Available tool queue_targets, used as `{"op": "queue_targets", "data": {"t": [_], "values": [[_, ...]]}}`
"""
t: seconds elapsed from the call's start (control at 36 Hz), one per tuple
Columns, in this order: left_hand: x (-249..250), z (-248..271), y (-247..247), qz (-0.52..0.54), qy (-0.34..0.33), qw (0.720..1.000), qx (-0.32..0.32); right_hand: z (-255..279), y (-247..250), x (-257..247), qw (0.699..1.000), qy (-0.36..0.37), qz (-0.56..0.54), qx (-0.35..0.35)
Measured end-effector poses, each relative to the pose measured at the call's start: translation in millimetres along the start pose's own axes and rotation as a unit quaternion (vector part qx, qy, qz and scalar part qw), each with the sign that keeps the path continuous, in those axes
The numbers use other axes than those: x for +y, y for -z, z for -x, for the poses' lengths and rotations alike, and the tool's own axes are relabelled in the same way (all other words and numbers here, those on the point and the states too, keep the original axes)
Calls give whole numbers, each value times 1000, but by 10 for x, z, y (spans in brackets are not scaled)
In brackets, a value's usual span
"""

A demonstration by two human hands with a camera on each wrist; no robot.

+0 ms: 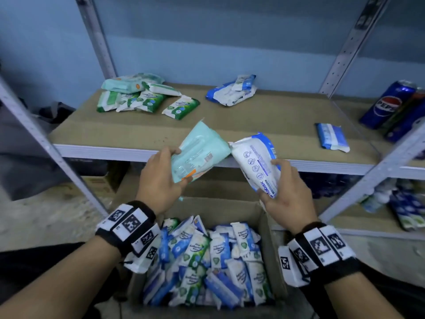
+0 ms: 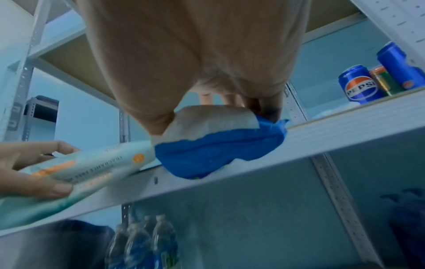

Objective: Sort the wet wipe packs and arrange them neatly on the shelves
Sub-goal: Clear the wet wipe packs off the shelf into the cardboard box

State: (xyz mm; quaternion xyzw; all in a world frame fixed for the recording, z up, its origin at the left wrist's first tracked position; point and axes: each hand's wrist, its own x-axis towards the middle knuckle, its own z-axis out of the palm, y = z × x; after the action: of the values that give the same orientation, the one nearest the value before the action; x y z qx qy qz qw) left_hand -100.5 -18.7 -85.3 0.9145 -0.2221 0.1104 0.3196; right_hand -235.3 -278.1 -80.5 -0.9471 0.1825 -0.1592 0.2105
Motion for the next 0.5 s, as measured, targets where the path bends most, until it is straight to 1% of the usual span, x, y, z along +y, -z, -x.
{"op": "queue_targets", "data": {"t": [0.08,0.17,0.25,0.31,0.39,0.44,0.5], "values": [[-98,289,-34,17,-8,1000,0,269,-148,83,999,-5,-46,-10],[-246,573,-126,17,-13,999,-24,535,-335,172,995,-15,-93,-32],[-402,829,-240,20,-11,998,-57,781,-541,279,990,-44,-109,-77],[-492,969,-327,13,21,995,-93,898,-680,352,986,-64,-91,-121],[-615,1132,-474,-3,98,981,-168,960,-877,448,974,-94,-34,-202],[-673,1220,-573,-15,124,968,-216,982,-1000,509,959,-115,4,-257],[-699,1296,-659,-24,144,958,-245,1026,-1106,559,949,-128,29,-287]]}}
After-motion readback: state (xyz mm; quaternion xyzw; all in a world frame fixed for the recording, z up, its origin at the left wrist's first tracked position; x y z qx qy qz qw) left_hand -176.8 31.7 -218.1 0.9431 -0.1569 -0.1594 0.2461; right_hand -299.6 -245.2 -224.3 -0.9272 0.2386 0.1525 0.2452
